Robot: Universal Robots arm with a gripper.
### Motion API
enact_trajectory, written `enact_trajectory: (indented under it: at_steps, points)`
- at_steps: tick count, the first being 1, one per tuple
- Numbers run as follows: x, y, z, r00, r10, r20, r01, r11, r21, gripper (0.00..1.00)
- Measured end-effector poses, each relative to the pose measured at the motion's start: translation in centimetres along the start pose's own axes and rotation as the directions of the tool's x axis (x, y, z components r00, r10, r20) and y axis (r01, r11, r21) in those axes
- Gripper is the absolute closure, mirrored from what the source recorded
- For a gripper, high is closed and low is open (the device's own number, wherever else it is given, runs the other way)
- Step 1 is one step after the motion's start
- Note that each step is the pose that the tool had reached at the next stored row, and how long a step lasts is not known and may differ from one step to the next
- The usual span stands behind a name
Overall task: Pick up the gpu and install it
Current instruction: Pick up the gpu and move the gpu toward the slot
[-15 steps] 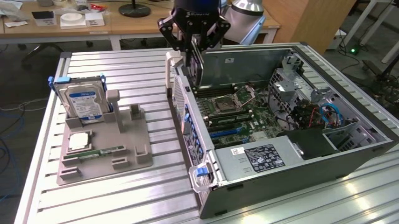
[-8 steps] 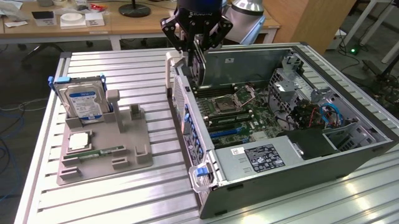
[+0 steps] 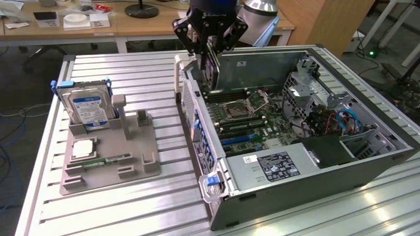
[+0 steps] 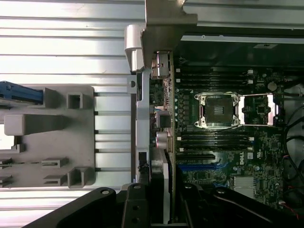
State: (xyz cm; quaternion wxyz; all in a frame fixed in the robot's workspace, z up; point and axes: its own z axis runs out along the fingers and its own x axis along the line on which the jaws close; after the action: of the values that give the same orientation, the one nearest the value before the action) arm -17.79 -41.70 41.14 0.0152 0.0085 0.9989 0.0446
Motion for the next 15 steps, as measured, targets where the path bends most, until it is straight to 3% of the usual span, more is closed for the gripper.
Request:
enact_trajectory:
  at_steps: [15]
  points:
    - [-0.95,0.01,0.03,1.0,0.0,0.0001,0.0,1.0,-0.0003,0.72]
